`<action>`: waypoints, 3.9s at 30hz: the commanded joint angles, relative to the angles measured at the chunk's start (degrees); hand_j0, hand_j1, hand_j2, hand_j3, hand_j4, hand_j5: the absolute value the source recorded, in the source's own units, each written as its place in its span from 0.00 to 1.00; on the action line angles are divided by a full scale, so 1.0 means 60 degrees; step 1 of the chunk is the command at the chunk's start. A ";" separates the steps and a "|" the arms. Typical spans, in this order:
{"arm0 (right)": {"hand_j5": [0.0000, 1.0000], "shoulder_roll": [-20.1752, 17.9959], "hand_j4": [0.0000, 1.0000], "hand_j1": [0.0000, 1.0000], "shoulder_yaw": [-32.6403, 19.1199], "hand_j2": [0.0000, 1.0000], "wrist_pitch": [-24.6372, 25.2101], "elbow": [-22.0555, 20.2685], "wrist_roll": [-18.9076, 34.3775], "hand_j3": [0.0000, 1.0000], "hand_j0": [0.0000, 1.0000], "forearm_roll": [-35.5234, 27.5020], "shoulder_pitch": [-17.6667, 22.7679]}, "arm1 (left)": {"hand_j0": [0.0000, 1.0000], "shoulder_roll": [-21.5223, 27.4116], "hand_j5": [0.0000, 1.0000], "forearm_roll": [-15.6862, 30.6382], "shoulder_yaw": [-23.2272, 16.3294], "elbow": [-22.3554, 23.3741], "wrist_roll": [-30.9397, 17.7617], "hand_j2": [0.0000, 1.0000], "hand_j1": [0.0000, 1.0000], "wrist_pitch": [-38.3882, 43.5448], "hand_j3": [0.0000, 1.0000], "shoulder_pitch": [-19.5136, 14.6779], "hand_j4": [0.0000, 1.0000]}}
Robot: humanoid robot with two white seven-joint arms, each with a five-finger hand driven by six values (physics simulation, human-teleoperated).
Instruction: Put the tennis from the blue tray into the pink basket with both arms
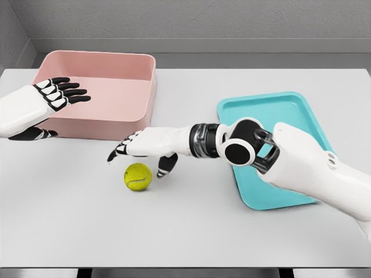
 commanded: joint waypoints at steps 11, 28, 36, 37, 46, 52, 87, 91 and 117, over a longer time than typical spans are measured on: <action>1.00 -0.1400 1.00 1.00 -0.4213 1.00 -0.1233 -0.0004 -0.0003 1.00 1.00 -0.0071 -0.0323 | 1.00 0.0023 1.00 0.0064 0.0004 -0.0029 0.0000 1.00 1.00 -0.0003 1.00 0.0044 1.00; 1.00 -0.4696 1.00 1.00 -0.8506 1.00 -0.6199 0.0524 -0.0003 1.00 1.00 -0.0217 0.4218 | 1.00 -0.1881 1.00 -0.1254 -0.1036 -0.0879 -0.2579 1.00 1.00 -0.0003 1.00 -0.0044 1.00; 1.00 -0.4696 1.00 1.00 -0.8403 1.00 -0.6067 0.0538 -0.0003 1.00 1.00 -0.0203 0.4350 | 1.00 -0.2540 1.00 -0.2602 -0.1607 -0.0893 -0.2916 1.00 1.00 -0.0003 1.00 -0.0586 1.00; 1.00 -0.4696 1.00 1.00 -0.8403 1.00 -0.6067 0.0567 -0.0003 1.00 1.00 -0.0202 0.4365 | 1.00 -0.2614 1.00 -0.2734 -0.1797 -0.0893 -0.2916 1.00 1.00 -0.0003 1.00 -0.0659 1.00; 1.00 -0.4696 1.00 1.00 -0.8403 1.00 -0.6067 0.0597 -0.0003 1.00 1.00 -0.0202 0.4394 | 1.00 -0.2731 1.00 -0.3393 -0.3131 -0.0893 -0.3062 1.00 1.00 -0.0003 1.00 -0.1524 1.00; 1.00 -0.4696 1.00 1.00 -0.8403 1.00 -0.6067 0.0597 -0.0003 1.00 1.00 -0.0202 0.4409 | 1.00 -0.2716 1.00 -0.3452 -0.3423 -0.0893 -0.3370 1.00 1.00 -0.0003 1.00 -0.1685 1.00; 1.00 -0.4696 1.00 1.00 -0.8403 1.00 -0.6067 0.0582 -0.0003 1.00 1.00 -0.0202 0.4409 | 0.00 -0.2789 0.00 -0.2266 -0.3438 -0.0850 -0.4087 0.00 0.00 -0.0003 0.00 -0.2153 0.00; 1.00 -0.4696 1.00 1.00 -0.8403 1.00 -0.6067 0.0582 -0.0003 1.00 1.00 -0.0202 0.4409 | 0.00 -0.3170 0.00 -0.1768 -0.3438 -0.0850 -0.4058 0.00 0.00 -0.0003 0.00 -0.2710 0.00; 1.00 -0.4711 1.00 1.00 -0.8403 1.00 -0.6067 0.0597 -0.0003 1.00 1.00 -0.0202 0.4424 | 0.01 -0.4020 0.01 -0.1181 -0.1358 0.5185 -0.4117 0.01 0.01 -0.0003 0.01 -0.4482 0.01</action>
